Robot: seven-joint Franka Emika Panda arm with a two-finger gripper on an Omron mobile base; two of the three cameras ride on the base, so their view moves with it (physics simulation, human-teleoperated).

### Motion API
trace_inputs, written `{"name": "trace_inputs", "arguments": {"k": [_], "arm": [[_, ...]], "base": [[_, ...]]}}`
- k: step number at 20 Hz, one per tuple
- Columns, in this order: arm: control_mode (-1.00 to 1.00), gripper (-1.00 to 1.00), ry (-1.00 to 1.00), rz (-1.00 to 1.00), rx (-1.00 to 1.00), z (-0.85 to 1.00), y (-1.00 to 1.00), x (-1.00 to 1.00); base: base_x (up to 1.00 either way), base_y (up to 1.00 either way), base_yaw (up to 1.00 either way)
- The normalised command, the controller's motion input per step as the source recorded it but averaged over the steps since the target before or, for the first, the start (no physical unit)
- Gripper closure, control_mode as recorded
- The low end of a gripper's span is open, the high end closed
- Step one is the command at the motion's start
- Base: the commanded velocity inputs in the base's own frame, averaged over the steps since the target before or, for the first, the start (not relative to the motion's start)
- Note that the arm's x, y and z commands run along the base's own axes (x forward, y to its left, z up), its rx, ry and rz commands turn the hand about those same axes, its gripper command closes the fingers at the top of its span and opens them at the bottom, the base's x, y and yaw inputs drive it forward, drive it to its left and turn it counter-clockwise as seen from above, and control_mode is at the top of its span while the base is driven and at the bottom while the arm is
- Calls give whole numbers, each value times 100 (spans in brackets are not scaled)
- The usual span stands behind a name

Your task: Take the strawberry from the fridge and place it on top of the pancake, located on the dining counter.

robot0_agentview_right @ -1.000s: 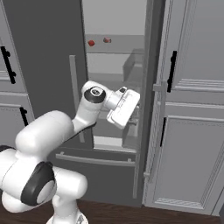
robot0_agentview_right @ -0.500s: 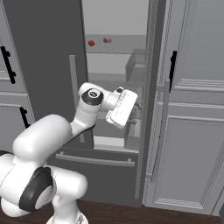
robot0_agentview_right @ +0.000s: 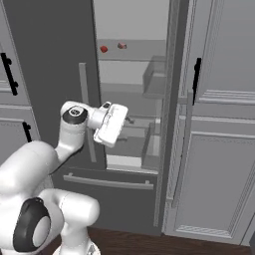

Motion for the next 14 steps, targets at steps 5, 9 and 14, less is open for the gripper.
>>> {"name": "trace_inputs", "arguments": {"k": [5,9,14], "arm": [[-100,-100,-29,-10,8,-25,95,10],[-100,-100,-37,-29,40,-26,80,40],[-100,-100,-60,-41,52,0,50,24]], "base": [[0,0,0],[0,0,0],[0,0,0]]}}
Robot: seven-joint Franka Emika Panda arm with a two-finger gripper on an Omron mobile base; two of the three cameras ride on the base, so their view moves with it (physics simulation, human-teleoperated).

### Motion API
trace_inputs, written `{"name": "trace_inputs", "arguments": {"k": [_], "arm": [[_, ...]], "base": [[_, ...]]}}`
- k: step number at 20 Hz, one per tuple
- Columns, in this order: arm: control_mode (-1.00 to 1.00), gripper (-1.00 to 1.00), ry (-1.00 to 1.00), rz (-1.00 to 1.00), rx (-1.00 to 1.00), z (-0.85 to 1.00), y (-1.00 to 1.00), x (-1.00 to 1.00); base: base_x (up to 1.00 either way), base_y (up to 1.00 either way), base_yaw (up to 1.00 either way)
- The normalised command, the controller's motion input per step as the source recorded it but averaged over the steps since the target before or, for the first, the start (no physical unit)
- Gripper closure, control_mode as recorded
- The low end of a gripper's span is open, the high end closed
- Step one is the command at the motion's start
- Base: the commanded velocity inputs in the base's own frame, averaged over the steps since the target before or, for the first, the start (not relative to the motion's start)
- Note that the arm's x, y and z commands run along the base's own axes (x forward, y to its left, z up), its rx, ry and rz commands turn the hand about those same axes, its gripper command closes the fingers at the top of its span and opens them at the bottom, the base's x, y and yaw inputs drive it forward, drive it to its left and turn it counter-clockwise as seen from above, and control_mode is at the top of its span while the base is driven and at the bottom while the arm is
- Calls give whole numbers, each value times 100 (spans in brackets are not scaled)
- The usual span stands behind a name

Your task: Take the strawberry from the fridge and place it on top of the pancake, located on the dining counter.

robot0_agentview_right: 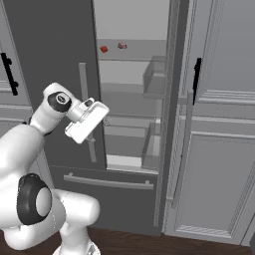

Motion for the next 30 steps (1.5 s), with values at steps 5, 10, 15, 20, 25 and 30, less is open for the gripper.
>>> {"name": "trace_inputs", "arguments": {"k": [5,10,15,20,25,30], "arm": [[-100,-100,-67,-38,49,-7,12,1],[-100,-100,-73,-30,49,-5,2,0],[-100,-100,-70,-25,47,0,16,4],[-100,-100,-32,11,23,8,5,35],[-100,-100,-17,29,1,16,22,28],[-100,-100,3,2,-16,28,29,2]], "base": [[0,0,0],[0,0,0],[0,0,0],[0,0,0],[0,0,0],[0,0,0]]}}
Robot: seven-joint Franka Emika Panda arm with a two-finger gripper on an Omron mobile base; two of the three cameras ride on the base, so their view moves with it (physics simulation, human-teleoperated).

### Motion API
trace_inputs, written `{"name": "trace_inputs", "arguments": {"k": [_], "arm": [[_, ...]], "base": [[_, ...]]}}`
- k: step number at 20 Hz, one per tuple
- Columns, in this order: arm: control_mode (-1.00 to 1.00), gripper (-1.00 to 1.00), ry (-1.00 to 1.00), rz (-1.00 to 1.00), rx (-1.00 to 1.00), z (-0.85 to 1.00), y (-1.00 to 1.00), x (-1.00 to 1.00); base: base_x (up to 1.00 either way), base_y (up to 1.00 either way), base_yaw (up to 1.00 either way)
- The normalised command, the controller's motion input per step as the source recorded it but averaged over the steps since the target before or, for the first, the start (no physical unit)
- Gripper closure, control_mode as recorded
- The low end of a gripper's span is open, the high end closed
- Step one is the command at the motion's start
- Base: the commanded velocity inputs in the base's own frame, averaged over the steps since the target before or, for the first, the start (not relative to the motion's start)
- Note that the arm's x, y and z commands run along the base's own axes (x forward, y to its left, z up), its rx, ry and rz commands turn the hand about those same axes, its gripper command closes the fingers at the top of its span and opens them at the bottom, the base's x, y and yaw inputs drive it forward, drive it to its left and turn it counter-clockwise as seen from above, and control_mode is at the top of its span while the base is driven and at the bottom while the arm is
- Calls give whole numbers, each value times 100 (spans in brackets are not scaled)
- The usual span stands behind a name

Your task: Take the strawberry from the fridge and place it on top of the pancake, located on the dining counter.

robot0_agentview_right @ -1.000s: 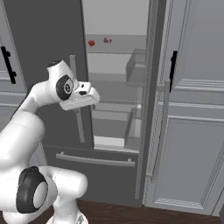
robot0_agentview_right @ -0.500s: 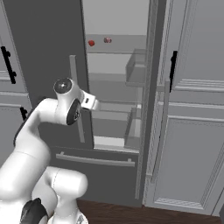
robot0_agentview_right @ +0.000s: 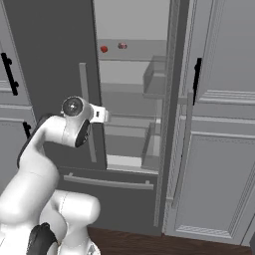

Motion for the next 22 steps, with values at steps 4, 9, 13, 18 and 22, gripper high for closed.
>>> {"name": "trace_inputs", "arguments": {"k": [4,9,13,18,22], "arm": [[-100,-100,10,-2,-7,47,42,6],[-100,-100,2,0,0,24,25,20],[-100,-100,0,-1,0,0,2,55],[-100,-100,0,-2,-1,0,23,59],[-100,-100,0,-8,-2,0,43,33]], "base": [[0,0,0],[0,0,0],[0,0,0],[0,0,0],[0,0,0]]}}
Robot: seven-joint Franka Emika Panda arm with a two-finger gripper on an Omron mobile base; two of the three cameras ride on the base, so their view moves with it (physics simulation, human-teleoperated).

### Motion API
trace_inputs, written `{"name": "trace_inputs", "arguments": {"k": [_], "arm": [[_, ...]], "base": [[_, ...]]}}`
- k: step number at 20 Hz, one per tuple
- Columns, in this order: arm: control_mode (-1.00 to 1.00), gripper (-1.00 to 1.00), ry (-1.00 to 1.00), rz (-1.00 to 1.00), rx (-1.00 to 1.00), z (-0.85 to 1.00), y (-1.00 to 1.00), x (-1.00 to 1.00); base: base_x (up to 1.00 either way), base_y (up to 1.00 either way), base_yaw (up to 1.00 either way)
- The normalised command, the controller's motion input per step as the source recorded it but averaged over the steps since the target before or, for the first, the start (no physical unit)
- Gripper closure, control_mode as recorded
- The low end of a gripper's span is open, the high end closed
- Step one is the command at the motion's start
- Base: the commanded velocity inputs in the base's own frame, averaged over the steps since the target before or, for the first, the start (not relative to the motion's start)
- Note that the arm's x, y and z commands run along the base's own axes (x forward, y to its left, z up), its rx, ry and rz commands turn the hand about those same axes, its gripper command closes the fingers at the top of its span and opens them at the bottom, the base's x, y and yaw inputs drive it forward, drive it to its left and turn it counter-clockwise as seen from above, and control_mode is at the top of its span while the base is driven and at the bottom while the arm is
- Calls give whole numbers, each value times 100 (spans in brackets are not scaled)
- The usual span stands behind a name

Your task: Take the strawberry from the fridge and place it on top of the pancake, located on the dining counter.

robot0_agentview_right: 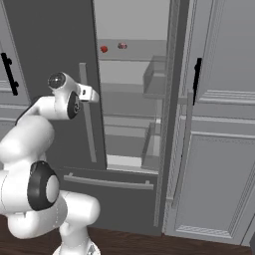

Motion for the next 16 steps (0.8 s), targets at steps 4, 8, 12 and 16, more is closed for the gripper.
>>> {"name": "trace_inputs", "arguments": {"k": [4,8,12,16], "arm": [[-100,-100,1,-1,-1,0,8,38],[-100,-100,0,0,0,0,6,47],[-100,-100,0,0,0,0,1,59],[-100,-100,0,0,0,-1,0,62]], "base": [[0,0,0],[0,0,0],[0,0,0],[0,0,0]]}}
